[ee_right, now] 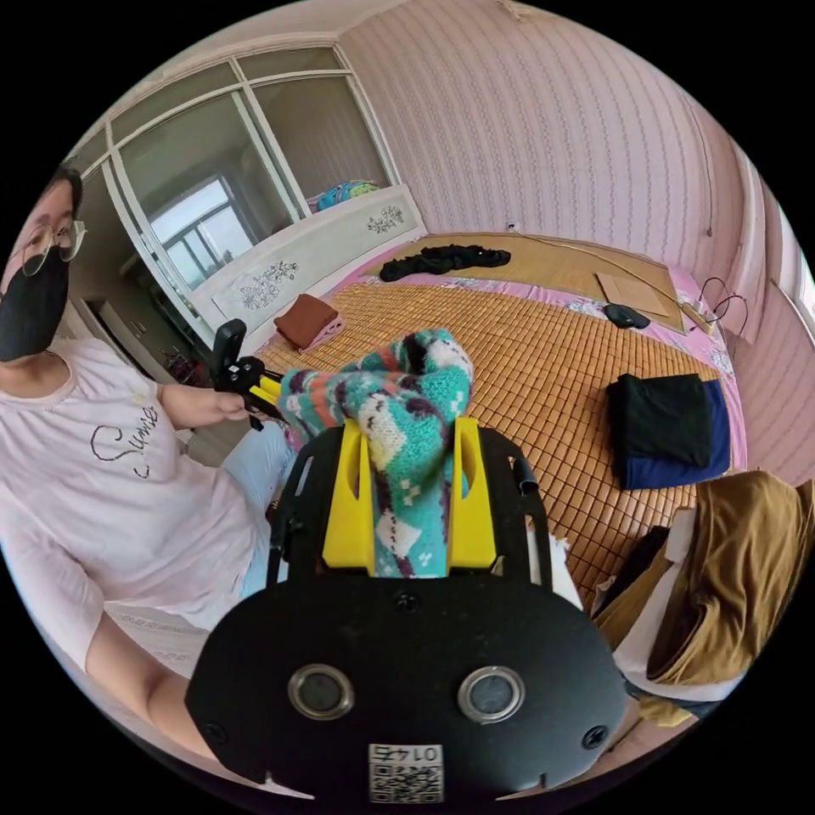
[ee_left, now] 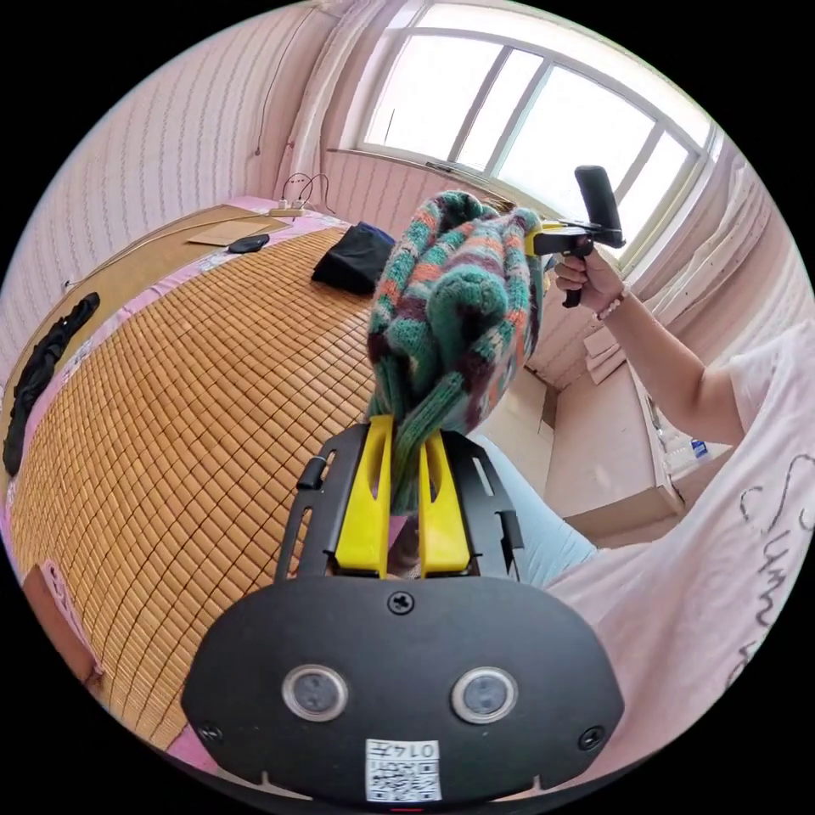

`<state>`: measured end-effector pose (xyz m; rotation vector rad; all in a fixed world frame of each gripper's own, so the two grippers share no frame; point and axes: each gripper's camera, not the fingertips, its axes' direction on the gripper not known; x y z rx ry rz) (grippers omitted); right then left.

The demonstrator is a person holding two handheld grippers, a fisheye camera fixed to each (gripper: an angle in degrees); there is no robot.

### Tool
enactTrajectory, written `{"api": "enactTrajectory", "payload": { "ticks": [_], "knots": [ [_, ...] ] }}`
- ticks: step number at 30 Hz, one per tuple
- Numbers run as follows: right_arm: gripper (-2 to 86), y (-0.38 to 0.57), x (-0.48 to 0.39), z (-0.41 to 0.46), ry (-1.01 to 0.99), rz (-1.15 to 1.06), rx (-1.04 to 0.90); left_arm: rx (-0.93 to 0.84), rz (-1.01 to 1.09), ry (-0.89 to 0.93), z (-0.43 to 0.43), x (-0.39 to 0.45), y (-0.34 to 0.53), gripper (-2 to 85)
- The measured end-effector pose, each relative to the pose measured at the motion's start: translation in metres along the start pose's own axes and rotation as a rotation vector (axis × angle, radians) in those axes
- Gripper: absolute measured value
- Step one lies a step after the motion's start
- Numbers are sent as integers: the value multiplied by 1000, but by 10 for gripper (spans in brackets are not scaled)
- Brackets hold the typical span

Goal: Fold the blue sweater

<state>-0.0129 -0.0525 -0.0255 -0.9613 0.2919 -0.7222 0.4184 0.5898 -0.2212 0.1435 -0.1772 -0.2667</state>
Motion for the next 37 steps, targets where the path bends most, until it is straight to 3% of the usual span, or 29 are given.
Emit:
{"api": "enactTrajectory", "payload": {
  "ticks": [4,7,10,13,15,19,21,27,29,31,37],
  "knots": [
    [132,-82,65,-62,156,0,-100,95,76,155,25,-10,-104,49],
    [134,-164,148,-88,278,162,-198,159,50,235,57,-40,-203,54],
    [142,-209,213,-94,625,429,-217,99,-161,279,135,-100,-292,79],
    [146,-201,233,-50,583,538,-184,-86,-332,160,214,-148,-307,82],
    [139,-177,248,6,503,581,-289,-147,-369,177,242,-165,-290,83],
    [178,-100,288,142,430,721,-679,-161,-395,223,243,-193,-223,81],
    [195,-85,288,157,465,780,-634,-137,-353,239,220,-199,-188,75],
    [175,-101,224,148,567,718,-452,-85,-268,14,102,-185,-25,72],
    [154,-101,154,147,478,620,-266,-56,-346,-109,52,-173,47,66],
    [131,-93,91,162,407,538,-211,-39,-426,-208,16,-162,101,65],
    [110,-88,-118,258,112,336,-321,179,-681,-489,-111,-132,255,64]
  ]
}}
